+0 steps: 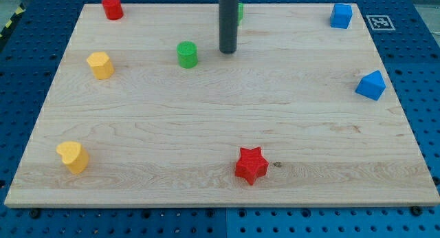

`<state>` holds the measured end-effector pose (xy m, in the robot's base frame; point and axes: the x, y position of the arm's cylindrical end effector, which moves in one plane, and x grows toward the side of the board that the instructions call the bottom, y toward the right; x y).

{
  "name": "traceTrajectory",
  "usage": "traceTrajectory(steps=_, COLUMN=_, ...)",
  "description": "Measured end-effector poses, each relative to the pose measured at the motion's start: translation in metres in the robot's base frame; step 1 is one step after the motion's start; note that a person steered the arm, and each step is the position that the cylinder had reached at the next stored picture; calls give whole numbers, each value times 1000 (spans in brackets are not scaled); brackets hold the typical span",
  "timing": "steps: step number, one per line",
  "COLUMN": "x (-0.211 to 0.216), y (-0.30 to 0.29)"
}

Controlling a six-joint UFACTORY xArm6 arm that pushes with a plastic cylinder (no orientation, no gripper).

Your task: Move the green circle to the center

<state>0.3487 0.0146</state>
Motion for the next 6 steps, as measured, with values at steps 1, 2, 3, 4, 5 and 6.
traceTrajectory(steps=1, x=3, y=-2)
traceTrajectory(steps=2, x=3, y=-2)
traceTrajectory(steps=3, x=3, y=-2)
traceTrajectory(steps=4, x=3, y=-2)
traceTrajectory(steps=5, x=-14, y=-6)
traceTrajectory(steps=6, x=-32, y=-14)
